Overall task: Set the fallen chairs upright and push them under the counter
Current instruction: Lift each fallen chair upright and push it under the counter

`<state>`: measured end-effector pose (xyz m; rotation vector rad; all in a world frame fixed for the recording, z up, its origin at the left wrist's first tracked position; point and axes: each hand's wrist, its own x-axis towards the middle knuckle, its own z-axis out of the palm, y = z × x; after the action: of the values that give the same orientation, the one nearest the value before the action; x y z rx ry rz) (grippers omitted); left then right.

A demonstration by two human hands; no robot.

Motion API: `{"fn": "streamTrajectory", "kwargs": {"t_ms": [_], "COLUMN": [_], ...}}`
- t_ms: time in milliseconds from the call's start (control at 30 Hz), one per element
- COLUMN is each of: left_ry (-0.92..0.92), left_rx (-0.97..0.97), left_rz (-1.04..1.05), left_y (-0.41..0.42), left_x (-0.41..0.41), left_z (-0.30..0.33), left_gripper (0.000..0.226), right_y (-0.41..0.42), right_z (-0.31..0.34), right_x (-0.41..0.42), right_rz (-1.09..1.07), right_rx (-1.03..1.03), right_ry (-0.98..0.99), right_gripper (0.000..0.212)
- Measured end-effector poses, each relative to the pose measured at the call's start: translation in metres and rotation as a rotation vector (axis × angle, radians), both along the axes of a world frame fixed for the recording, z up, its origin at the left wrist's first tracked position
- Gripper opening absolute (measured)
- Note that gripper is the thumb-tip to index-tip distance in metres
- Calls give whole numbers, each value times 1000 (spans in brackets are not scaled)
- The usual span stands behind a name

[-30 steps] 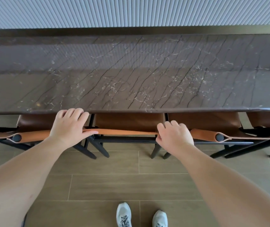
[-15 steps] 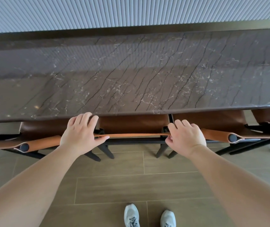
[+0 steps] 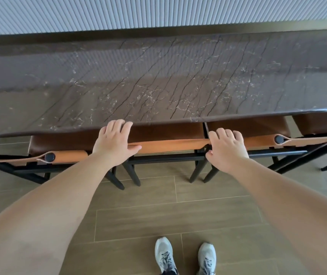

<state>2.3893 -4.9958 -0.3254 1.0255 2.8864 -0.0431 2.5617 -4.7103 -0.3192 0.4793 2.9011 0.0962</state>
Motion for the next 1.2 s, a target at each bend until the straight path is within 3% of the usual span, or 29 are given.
{"fn": "streamTrajectory", "kwargs": {"t_ms": [133,233,333,500,667,867,1200], "left_ry": [-114,-161,-318,-626,-883,-910,-777], "left_rx": [315,454,651,932,1324,1588,1768], "left_rz": [87,160,330,615,936,1110,1232], "left_y": [-12,-21,-27,-34,-28,-4,7], "left_x": [41,67,94,152,208,288,421], "left_z": [12,28,48,84,112,139,159], "left_gripper": [67,54,41,22,15,15,21], "right_y": [-34,-57,-79,-96,-86,-76,-73], "right_z": [14,30,48,81,101,121,146], "right_x": [15,20,27,54,93,155,236], "right_rz": [-18,-54,-169,-452,-579,-589,-514], "right_rx": [-182,-349,-581,-1051,-1321,-1603,-1782], "right_ry": [38,76,58,230,299,233,78], "right_gripper": [51,51,51,33,16,17,20]}}
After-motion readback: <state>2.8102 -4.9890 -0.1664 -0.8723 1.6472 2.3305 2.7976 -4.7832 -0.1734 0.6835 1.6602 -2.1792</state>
